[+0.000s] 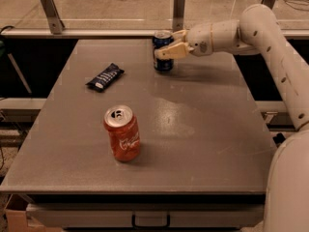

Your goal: Move pepsi can near rxbar blueberry

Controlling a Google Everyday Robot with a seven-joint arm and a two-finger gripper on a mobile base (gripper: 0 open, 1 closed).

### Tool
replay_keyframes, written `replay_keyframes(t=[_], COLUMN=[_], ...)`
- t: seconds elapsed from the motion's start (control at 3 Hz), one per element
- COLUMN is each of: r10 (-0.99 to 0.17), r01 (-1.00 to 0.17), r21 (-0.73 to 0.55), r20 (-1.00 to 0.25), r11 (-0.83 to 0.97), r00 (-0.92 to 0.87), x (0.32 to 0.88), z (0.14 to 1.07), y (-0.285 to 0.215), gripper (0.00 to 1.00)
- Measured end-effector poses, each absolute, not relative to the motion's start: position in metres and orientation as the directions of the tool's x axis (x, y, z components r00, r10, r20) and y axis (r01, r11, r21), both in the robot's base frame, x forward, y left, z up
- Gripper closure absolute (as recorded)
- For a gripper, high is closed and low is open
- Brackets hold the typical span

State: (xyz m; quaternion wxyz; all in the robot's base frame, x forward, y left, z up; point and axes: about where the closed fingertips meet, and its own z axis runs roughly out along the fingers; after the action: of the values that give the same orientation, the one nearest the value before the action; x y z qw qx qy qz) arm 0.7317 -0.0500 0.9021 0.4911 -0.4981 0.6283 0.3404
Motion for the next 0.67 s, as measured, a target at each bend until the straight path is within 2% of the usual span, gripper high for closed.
replay_keyframes(t=[0.33,0.67], r10=[-0.253,-0.239], r01=[-0.982,-0.992], r21=[-0.066,-0.096], r20=[-0.967,-0.968], r11=[0.177,0.079], r00=[0.020,0.075], x=[0.718,0.702], z=[0.900,0.896], y=[0.008,0.055], gripper=[1.00,0.75])
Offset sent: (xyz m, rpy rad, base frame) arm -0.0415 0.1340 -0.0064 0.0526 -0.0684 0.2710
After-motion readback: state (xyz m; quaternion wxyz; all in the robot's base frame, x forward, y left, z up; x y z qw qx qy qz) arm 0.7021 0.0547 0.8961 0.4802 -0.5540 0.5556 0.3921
